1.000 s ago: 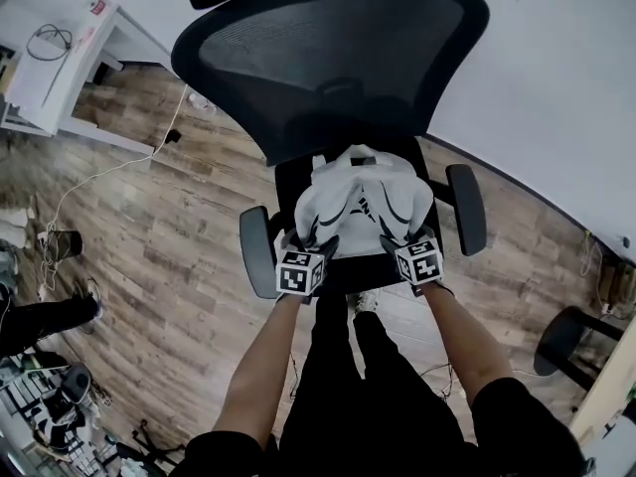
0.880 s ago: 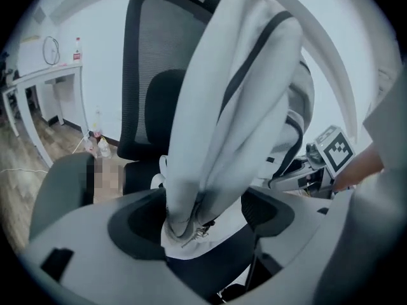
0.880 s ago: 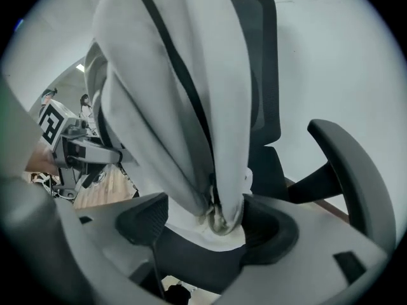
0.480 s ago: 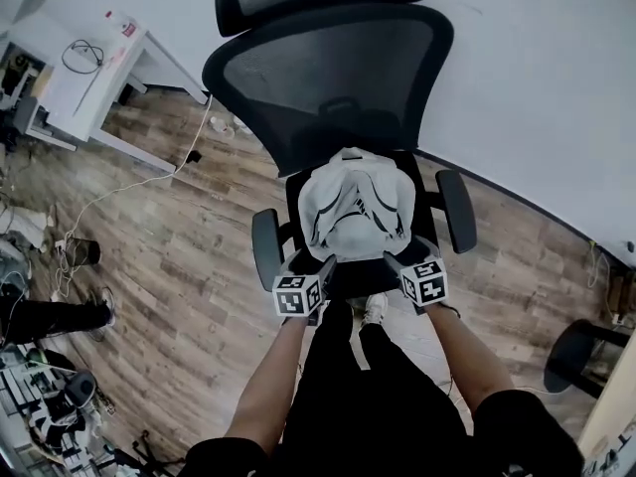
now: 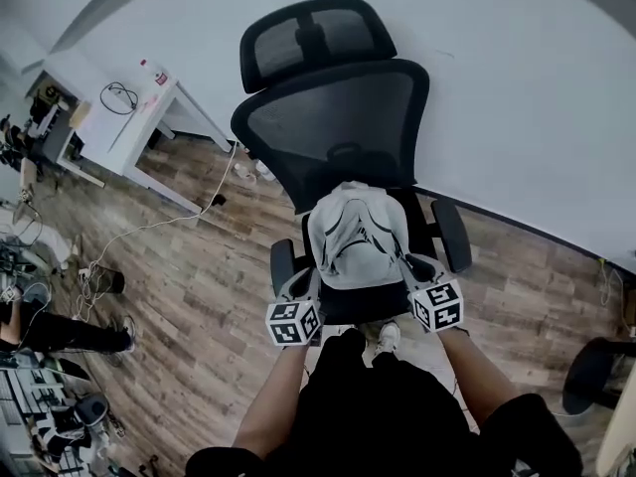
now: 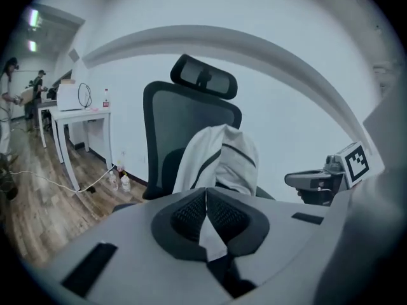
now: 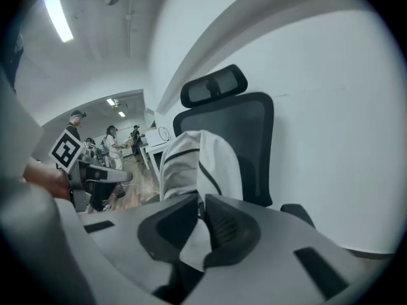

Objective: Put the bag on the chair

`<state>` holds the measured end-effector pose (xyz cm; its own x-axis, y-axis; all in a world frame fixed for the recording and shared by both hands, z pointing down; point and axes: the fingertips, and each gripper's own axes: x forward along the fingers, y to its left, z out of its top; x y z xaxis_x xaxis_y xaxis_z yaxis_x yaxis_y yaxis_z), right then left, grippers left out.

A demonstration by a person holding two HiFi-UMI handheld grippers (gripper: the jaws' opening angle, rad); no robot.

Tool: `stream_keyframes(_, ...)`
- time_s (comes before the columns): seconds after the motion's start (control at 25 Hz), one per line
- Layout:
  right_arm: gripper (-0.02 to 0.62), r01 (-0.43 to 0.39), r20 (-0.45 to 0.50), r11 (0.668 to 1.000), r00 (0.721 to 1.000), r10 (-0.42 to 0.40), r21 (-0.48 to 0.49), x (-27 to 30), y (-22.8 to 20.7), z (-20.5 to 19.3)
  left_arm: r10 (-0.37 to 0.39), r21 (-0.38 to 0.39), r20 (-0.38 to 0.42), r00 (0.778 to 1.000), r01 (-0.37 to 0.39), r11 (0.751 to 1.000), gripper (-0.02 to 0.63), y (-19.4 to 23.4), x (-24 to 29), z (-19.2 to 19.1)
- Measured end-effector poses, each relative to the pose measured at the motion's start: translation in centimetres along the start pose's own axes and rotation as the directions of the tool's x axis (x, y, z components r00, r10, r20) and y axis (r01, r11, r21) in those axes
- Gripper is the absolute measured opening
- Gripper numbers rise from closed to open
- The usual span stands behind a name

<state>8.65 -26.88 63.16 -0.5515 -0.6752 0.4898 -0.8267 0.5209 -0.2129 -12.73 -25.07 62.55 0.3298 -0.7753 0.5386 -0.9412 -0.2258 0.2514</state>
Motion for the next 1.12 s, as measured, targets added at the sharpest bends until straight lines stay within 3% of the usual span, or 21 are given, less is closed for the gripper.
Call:
stream_keyframes(0.04, 0.026, 0.008, 0.026, 1.0, 1.0, -0.007, -0.009, -0.5, 0.0, 1.1, -0.019, 0.012, 0.029, 0.999, 0.019, 1.0, 0.023, -0.7, -0.4, 1.1)
stream_keyframes(0.24, 0.02, -0.005, 0.166, 0.995, 0.986, 0.021, -0.101, -2.4, 1.9, 7.0, -0.107, 0.119, 0.139, 0.984, 0.091, 0.989, 0.021, -3.8, -2.9, 5.9)
stream_keyframes(0.52, 0.02, 0.042, 0.297, 0.972, 0.954, 0.03, -0.233, -4.2, 2.8, 13.5, -0.128, 0.189, 0.312, 0.941, 0.071, 0.979, 0.021, -5.1, -6.1, 13.4)
stream_keyframes(0.64, 0.019, 0.046, 0.317, 0.965, 0.947, 0.039, -0.258, -4.3, 3.0, 14.2, -0.146, 0.205, 0.319, 0.936, 0.083, 0.975, 0.021, -5.8, -6.0, 13.9)
stream_keyframes(0.8, 0.019, 0.049, 0.332, 0.959, 0.942, 0.049, -0.28, -4.4, 3.7, 14.5, -0.174, 0.121, 0.33, 0.928, 0.141, 0.983, 0.021, -5.9, -6.0, 13.6)
stream_keyframes(1.12, 0.02, 0.041, 0.338, 0.959, 0.939, 0.059, -0.281, -5.5, 3.8, 14.1, -0.175, 0.178, 0.319, 0.932, 0.122, 0.976, 0.021, -7.4, -6.4, 12.8)
